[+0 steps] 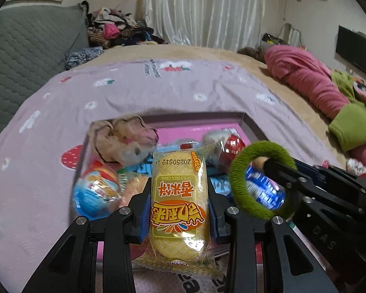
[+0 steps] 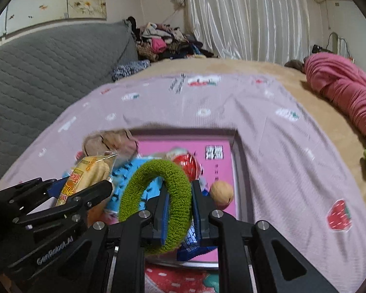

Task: Organize objects
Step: 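Lift the cake pack and green ring and carry both over the pink box, then lower both items into the box and open both grippers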

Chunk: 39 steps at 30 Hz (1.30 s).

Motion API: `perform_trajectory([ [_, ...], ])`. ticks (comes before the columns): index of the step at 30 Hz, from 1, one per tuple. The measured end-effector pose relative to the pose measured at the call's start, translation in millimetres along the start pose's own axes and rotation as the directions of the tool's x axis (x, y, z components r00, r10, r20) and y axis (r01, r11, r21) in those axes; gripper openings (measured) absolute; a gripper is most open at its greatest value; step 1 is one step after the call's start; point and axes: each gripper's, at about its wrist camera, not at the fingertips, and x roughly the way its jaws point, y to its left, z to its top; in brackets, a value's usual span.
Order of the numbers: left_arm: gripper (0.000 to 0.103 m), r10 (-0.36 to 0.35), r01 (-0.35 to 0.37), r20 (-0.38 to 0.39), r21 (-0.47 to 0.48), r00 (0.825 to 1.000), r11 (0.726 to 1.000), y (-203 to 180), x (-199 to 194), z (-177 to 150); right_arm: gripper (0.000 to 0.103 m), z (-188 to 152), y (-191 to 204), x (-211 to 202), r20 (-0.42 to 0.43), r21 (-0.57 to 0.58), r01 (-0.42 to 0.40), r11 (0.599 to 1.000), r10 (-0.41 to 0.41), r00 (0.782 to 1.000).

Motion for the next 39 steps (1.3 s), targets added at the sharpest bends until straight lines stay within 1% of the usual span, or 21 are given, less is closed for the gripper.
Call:
perform_trajectory([
  [3, 0.038, -0.001, 0.002, -0.035, 0.014, 0.999, 1.000, -2.6, 16.1, -6.7, 0.017, -8.2, -0.9, 19.7, -0.035, -0.024, 0.022, 0.999, -0.023, 0.999],
  [5, 0.038, 0.000, 0.001, -0.042, 0.027, 0.999, 1.000, -6.5, 22.2, -9.4, 0.017, -10.6, -1.4, 26.4, -0.045, -0.030, 0.029, 0.999, -0.031, 0.998],
  [8, 0.038, -0.005, 0.007, -0.046, 0.031, 0.999, 0.999, -8.8, 25.6, -11.8, 0.017, -10.6, -1.7, 26.6, -0.044, -0.040, 0.048, 0.998, -0.049, 0.998],
  [13, 0.038, 0.005, -0.004, -0.058, 0.029, 0.998, 1.000, -7.9, 32.6, -13.7, 0.017, -11.8, -0.9, 28.8, -0.042, -0.062, 0.080, 0.995, -0.082, 0.996],
  [19, 0.039, 0.008, -0.007, -0.071, 0.022, 0.997, 1.000, -3.9, 37.4, -15.8, 0.017, -12.9, -6.2, 33.1, -0.056, -0.049, 0.078, 0.996, -0.081, 0.995],
  [22, 0.039, 0.004, -0.002, -0.075, 0.024, 0.997, 1.000, -4.0, 40.6, -16.5, 0.022, -12.3, -7.2, 33.6, -0.061, -0.045, 0.074, 0.996, -0.076, 0.995],
  [24, 0.039, 0.016, -0.014, -0.074, 0.033, 0.997, 0.999, -5.3, 41.7, -16.8, 0.030, -12.0, -7.7, 33.2, -0.056, -0.045, 0.078, 0.996, -0.080, 0.995],
  [26, 0.040, 0.019, -0.017, -0.075, 0.031, 0.997, 0.999, -5.0, 42.2, -16.2, 0.035, -11.6, -7.4, 33.0, -0.055, -0.046, 0.077, 0.996, -0.080, 0.995],
  [27, 0.041, 0.019, -0.017, -0.076, 0.031, 0.997, 0.999, -5.1, 41.7, -16.3, 0.038, -11.3, -7.7, 32.2, -0.052, -0.044, 0.079, 0.996, -0.082, 0.995],
  [29, 0.051, 0.026, -0.024, -0.071, 0.030, 0.997, 0.999, -4.7, 40.3, -16.3, 0.042, -10.7, -7.6, 30.5, -0.044, -0.044, 0.083, 0.996, -0.085, 0.995],
  [30, 0.052, 0.032, -0.030, -0.073, 0.032, 0.997, 0.999, -4.5, 39.9, -16.1, 0.044, -9.9, -7.5, 29.7, -0.041, -0.043, 0.085, 0.995, -0.087, 0.995],
  [32, 0.060, 0.038, -0.037, -0.068, 0.019, 0.997, 0.999, -1.9, 37.1, -15.4, 0.045, -9.0, -8.1, 28.0, -0.035, -0.041, 0.090, 0.995, -0.091, 0.995],
  [35, 0.062, 0.010, -0.010, -0.075, -0.006, 0.997, 1.000, 3.5, 34.9, -14.6, 0.046, -9.1, -9.0, 27.0, -0.033, -0.035, 0.090, 0.995, -0.091, 0.995],
  [39, 0.067, 0.011, -0.011, -0.069, -0.003, 0.998, 1.000, 2.6, 29.2, -13.6, 0.047, -8.0, -10.5, 23.7, -0.026, -0.032, 0.098, 0.995, -0.099, 0.995],
])
